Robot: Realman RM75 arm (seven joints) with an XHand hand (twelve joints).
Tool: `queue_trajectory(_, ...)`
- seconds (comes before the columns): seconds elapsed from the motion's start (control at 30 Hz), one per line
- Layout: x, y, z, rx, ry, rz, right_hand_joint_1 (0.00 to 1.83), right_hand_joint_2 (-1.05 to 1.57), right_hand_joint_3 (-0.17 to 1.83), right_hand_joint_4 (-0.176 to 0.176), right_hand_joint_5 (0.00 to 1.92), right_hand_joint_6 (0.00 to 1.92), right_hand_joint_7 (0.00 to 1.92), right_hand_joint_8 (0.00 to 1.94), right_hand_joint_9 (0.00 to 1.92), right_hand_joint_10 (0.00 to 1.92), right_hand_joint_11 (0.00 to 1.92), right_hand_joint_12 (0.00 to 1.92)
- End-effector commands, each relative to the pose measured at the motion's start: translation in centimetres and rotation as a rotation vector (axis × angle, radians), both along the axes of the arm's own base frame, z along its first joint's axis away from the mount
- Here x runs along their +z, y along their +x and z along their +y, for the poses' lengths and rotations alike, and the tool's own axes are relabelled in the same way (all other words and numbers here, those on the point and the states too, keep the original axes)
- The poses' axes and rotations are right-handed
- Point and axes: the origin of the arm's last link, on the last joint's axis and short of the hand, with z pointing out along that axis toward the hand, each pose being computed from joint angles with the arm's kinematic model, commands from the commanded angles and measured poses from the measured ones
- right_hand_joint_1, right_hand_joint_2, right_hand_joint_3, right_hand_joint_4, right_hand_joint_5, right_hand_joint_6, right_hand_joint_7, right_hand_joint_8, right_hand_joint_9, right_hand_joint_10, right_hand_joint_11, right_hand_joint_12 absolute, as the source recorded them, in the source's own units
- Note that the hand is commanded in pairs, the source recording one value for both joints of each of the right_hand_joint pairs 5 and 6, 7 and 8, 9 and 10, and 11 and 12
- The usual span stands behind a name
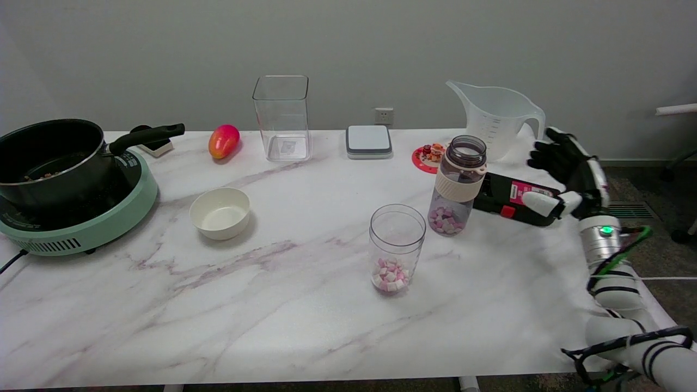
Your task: Place the bottle onto the table.
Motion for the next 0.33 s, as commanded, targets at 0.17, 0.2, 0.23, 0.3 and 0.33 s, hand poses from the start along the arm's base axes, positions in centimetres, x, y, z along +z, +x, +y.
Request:
queue_trajectory(0.17,11.4,8.6,13.3,0.168,-0.601,0.215,1.29,-0.01,0.89,0.000,0.55,0.55,0.98,0.98,0.94,0.94,0.82,0.82)
queue_trajectory(0.2,11.5,8.6,13.4,0.165,-0.615,0.223,1.28,0.02,0.88,0.000,0.57,0.57,1.01,1.01,1.01,1.01,0.86,0.86)
queue_trajectory(0.23,11.6,8.7,13.4,0.167,-0.619,0.224,1.28,0.03,0.88,0.000,0.58,0.58,1.02,1.02,1.03,1.03,0.88,0.88)
queue_trajectory(0.3,11.5,9.0,13.3,0.183,-0.621,0.216,1.28,0.05,0.86,0.000,0.59,0.59,1.03,1.03,1.06,1.06,0.94,0.94)
queue_trajectory(0.33,11.5,9.0,13.1,0.187,-0.618,0.210,1.28,0.06,0.86,0.000,0.60,0.60,1.04,1.04,1.07,1.07,0.96,0.96)
